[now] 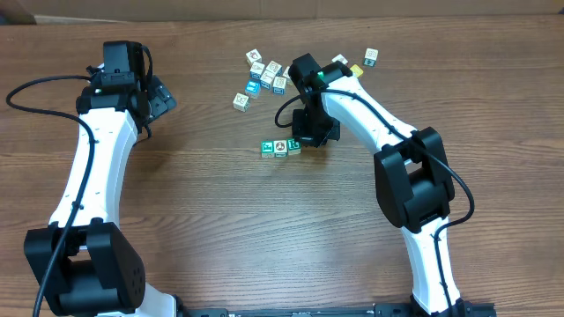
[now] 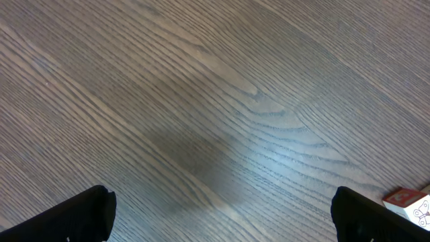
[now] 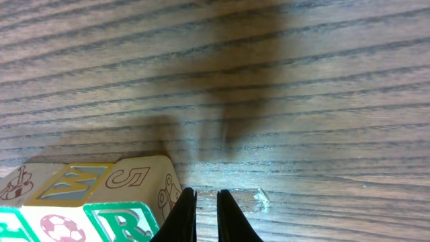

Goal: Form a horizontal line

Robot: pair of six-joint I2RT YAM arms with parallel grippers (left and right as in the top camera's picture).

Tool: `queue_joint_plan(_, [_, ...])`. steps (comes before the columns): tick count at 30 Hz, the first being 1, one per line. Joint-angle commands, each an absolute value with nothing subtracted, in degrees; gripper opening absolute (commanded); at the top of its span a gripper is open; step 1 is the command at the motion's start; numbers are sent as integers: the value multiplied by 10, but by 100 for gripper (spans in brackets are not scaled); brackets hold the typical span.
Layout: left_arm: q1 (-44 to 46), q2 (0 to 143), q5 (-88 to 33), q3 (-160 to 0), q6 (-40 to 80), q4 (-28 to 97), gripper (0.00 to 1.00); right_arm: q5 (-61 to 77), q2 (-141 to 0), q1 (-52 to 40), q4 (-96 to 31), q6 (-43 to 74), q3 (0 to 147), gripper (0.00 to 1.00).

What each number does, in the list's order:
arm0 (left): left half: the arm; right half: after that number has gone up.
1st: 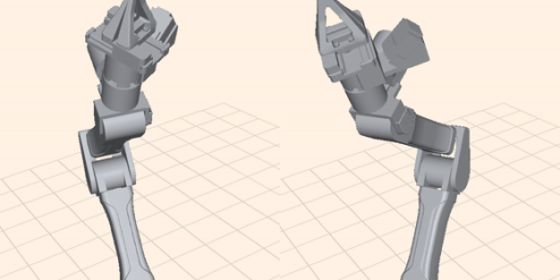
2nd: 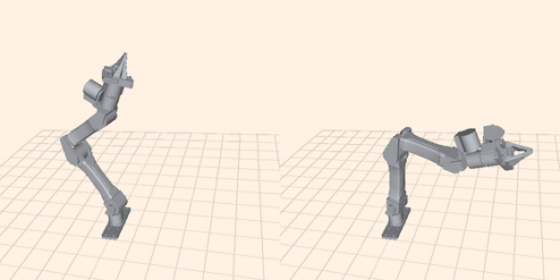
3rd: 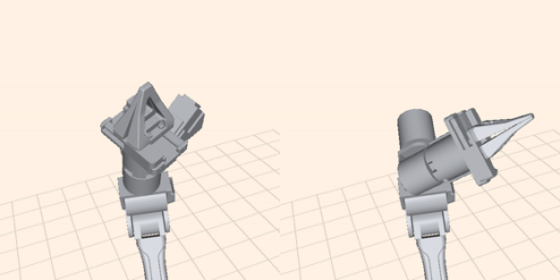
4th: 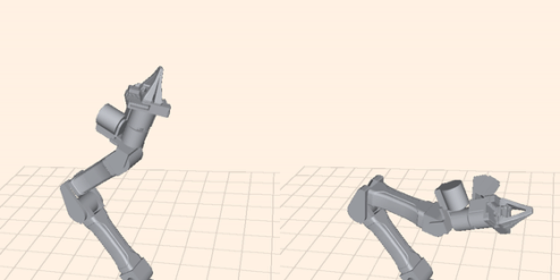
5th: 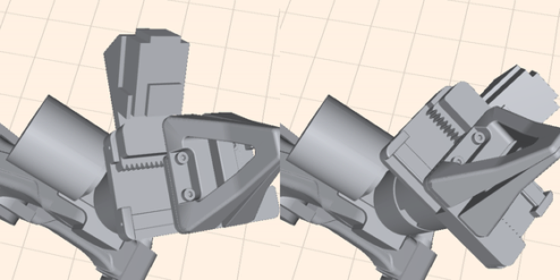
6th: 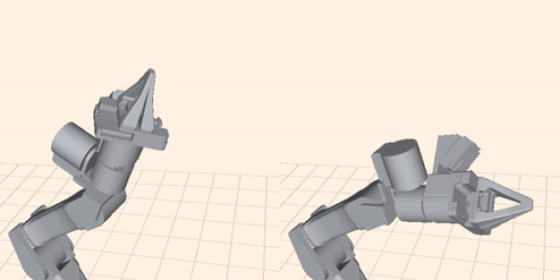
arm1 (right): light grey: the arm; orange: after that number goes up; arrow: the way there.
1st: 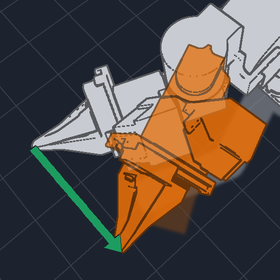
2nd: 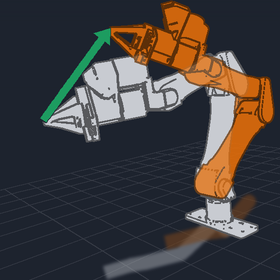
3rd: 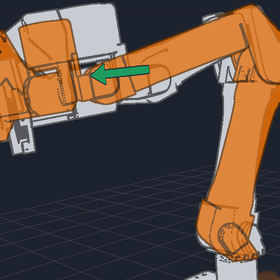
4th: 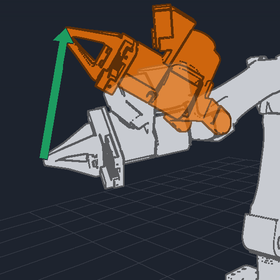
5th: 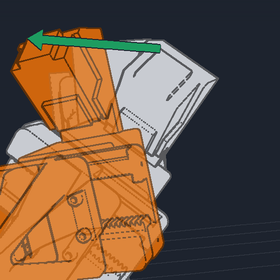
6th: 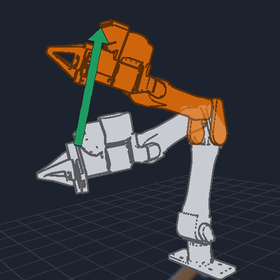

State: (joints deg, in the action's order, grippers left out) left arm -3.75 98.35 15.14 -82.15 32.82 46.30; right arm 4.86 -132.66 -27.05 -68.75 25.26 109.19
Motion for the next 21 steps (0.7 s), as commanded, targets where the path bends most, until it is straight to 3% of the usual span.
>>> queue_joint_plan(1, [-33, 981, 150, -825, 328, 463, 100, 57, -1328, -273, -692, 255, 1102, 8])
queue_joint_plan(21, [-33, 981, 150, -825, 328, 463, 100, 61, -1328, -280, -698, 255, 1102, 13])
